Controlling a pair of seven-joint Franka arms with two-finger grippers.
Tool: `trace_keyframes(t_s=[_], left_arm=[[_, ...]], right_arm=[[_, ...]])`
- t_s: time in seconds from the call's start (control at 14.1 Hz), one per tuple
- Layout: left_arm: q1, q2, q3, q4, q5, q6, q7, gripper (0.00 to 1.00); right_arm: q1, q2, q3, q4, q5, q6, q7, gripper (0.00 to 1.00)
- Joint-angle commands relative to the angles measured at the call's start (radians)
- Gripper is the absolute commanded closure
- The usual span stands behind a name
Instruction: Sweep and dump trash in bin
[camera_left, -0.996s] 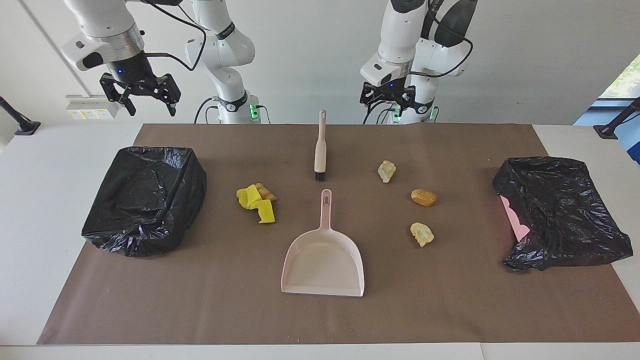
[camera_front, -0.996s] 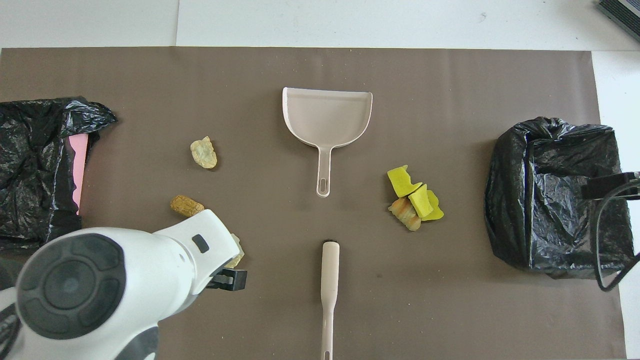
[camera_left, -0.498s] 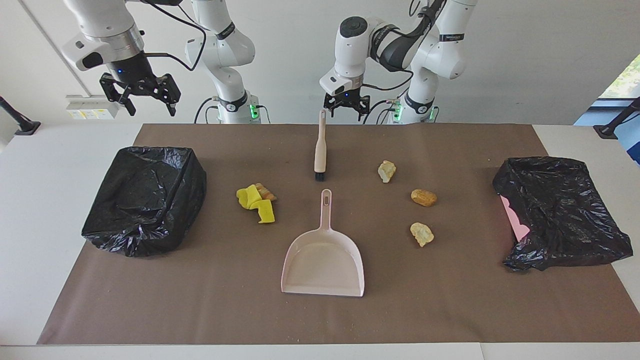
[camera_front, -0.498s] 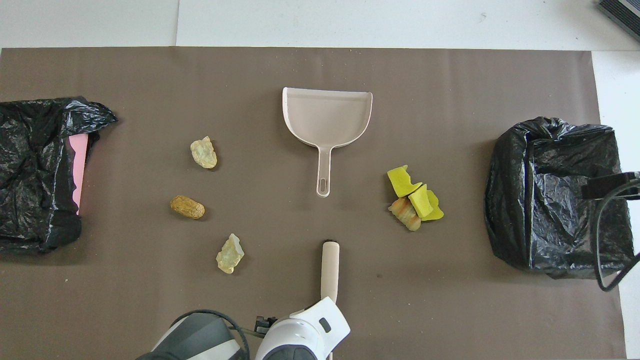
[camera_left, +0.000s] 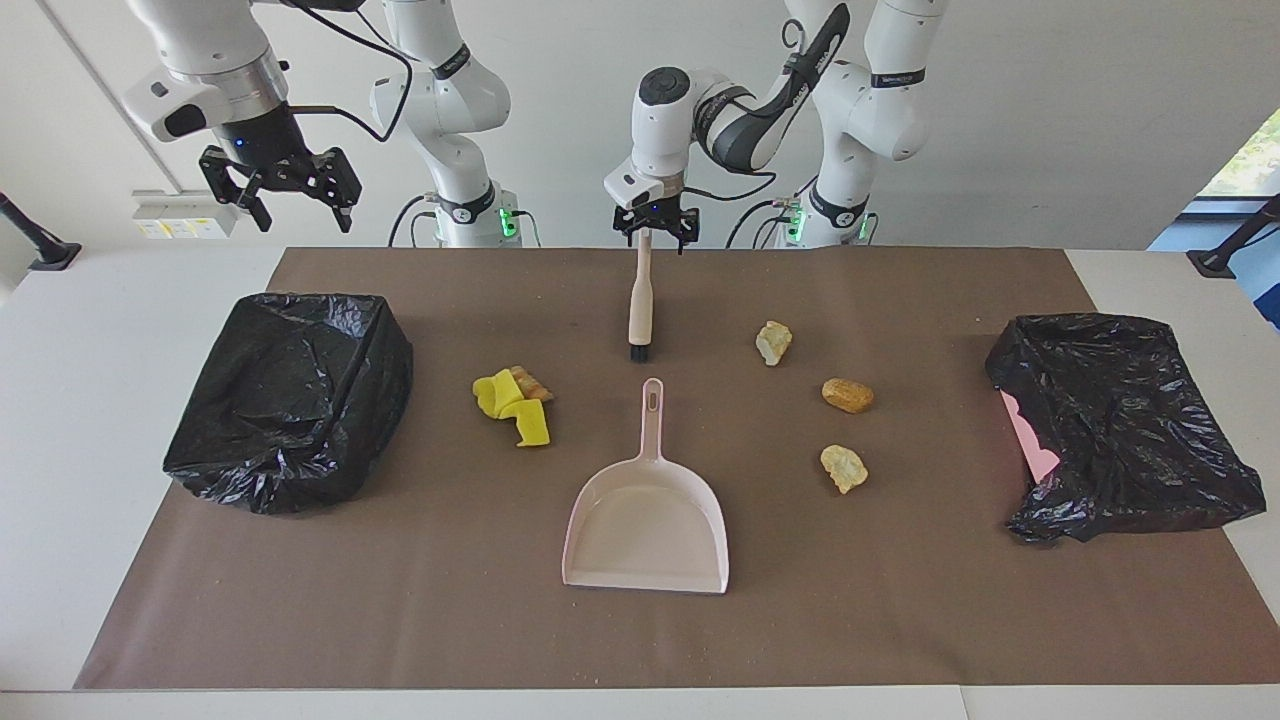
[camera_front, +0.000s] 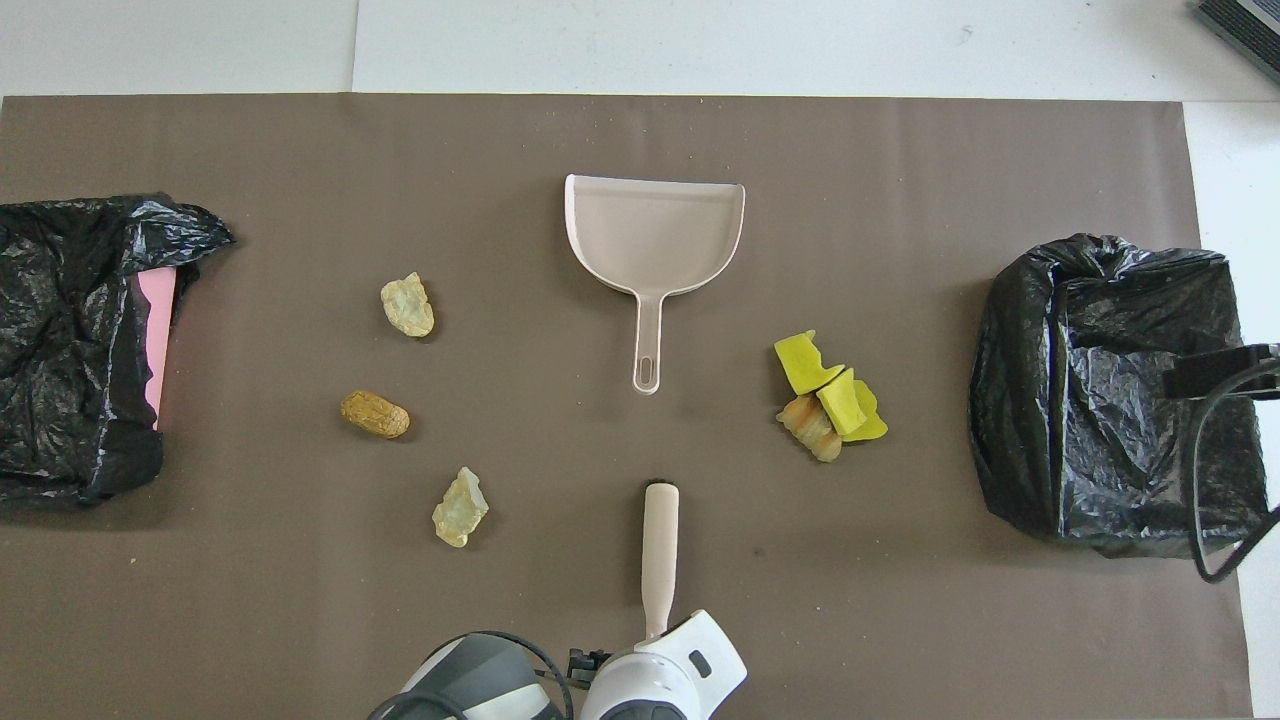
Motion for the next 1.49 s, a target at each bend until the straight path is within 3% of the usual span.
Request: trace_keyframes(t_s=[0.0, 0.28, 0.71, 0.85, 0.93, 1.0, 1.35, 1.42], left_arm=[[-0.022, 0.004, 0.018, -0.010, -0.074, 0.026, 0.008, 0.05], [-0.022, 0.012, 0.018, -0.011, -0.081, 0.018, 0.004, 0.14], [-0.025, 0.018, 0.018, -0.020, -0.107, 0.015, 0.005, 0.17], [-0.025, 0.018, 0.018, -0.020, -0.116, 0.015, 0.004, 0.32], [-0.025, 0.018, 0.018, -0.020, -0.121, 0.006, 0.001, 0.48], [-0.025, 0.017, 0.018, -0.019, -0.128, -0.017, 0.004, 0.56], [-0.036, 0.012, 0.017, -0.020, -0.131, -0.026, 0.002, 0.56], [-0.039, 0.012, 0.017, -0.020, -0.131, -0.026, 0.002, 0.47]], right_arm=[[-0.012, -0.027, 0.004, -0.035, 0.017, 0.026, 0.018, 0.00], [-0.012, -0.027, 0.004, -0.035, 0.017, 0.024, 0.018, 0.00], [-0.012, -0.027, 0.003, -0.035, 0.017, 0.024, 0.018, 0.00], [-0.012, -0.027, 0.003, -0.035, 0.017, 0.024, 0.018, 0.00], [-0.012, -0.027, 0.003, -0.035, 0.017, 0.024, 0.018, 0.00], [-0.012, -0.027, 0.003, -0.035, 0.017, 0.024, 0.018, 0.00], [-0.012, -0.027, 0.003, -0.035, 0.017, 0.024, 0.018, 0.00], [-0.012, -0.027, 0.003, -0.035, 0.017, 0.024, 0.018, 0.00]])
